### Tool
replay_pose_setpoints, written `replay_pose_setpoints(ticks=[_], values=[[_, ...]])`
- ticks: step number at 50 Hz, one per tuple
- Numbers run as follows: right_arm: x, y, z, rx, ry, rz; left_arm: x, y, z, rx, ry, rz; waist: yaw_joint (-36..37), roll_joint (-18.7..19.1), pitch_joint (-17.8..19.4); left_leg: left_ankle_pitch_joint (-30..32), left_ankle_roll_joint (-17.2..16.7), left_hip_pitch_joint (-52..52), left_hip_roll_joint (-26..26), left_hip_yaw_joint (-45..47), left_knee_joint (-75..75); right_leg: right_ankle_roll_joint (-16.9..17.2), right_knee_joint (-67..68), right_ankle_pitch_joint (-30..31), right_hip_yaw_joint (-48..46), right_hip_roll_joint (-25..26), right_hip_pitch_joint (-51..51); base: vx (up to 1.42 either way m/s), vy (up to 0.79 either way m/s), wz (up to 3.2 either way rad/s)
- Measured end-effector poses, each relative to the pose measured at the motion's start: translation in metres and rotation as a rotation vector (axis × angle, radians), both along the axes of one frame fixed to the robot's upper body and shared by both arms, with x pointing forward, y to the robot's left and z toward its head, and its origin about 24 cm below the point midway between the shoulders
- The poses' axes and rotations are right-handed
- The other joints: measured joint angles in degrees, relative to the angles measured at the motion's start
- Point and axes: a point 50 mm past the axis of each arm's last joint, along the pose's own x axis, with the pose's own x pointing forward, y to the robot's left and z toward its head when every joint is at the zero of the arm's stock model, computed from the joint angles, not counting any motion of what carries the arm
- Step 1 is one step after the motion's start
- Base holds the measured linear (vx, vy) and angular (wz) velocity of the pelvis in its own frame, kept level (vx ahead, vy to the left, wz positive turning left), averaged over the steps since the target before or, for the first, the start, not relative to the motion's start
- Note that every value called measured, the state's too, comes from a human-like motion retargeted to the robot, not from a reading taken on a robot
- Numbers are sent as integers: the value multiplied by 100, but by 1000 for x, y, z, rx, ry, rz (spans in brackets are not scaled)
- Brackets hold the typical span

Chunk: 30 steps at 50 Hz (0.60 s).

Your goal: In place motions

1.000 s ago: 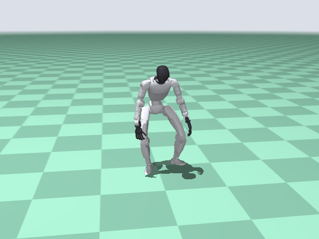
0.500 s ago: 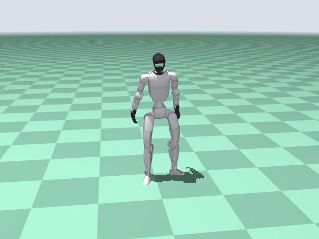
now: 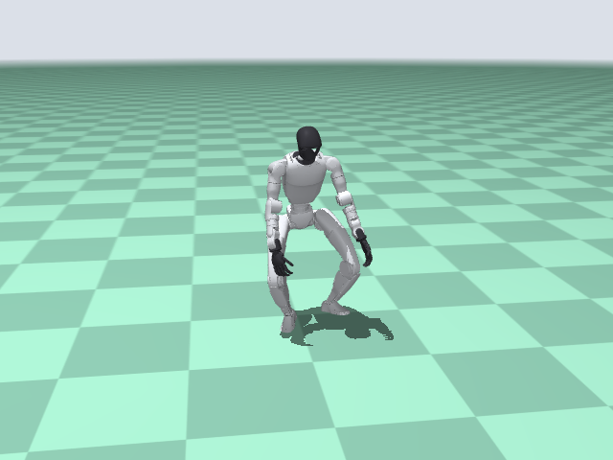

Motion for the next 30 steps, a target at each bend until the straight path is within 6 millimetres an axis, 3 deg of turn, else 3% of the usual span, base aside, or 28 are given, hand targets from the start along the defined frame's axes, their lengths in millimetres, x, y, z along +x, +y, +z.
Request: replay_pose_setpoints(ticks=[5, 9, 13, 18, 22, 25, 30], values=[[-6, 7, -11, 9, 36, 13, -6, 3, -7, 0, 18, -53, -16, -38, 14, -145, -56, 112, 12, -61, 198, 4, 211, -157, 76, -5, 110, 10, 0, -4], [-25, -2, -35, -19, 108, 1, -29, 9, -34, 5, 127, -65, -12, 6, -19, 15, -182, 657, -9, -84, -501, 207, -556, 17, 1, 45, 782, 13, -3, -2], [-61, -23, -71, -85, 258, -30, -66, 15, -73, -6, 308, -56, -31, 93, -65, 462, -159, 1562, -114, 44, -1899, 385, -2019, 506, -274, 196, 1842, 13, -8, 10], [-131, -44, -121, -115, 526, -95, -127, 8, -122, -18, 524, -76, -66, 125, -213, 1512, -69, 3034, -412, 594, -4420, 473, -4400, 1558, -598, 464, 3247, 13, -5, 10], [-199, -55, -153, -90, 762, -155, -193, -13, -161, -133, 664, -38, 2, 139, -248, 2252, -187, 4436, -685, 1044, -6339, 562, -5990, 2236, -856, 652, 4426, 21, 0, -24], [-251, -60, -168, -108, 925, -161, -247, -30, -182, -193, 752, 31, -3, 225, -281, 2577, -272, 5364, -813, 1269, -7351, 640, -6848, 2535, -1096, 809, 5266, 32, 5, -34], [-334, -74, -176, -198, 1180, -194, -340, -55, -197, -292, 976, 186, -280, 412, -774, 2753, -350, 6201, -1054, 1342, -8186, 692, -7719, 2847, -1249, 1127, 6061, 39, 9, -5]])
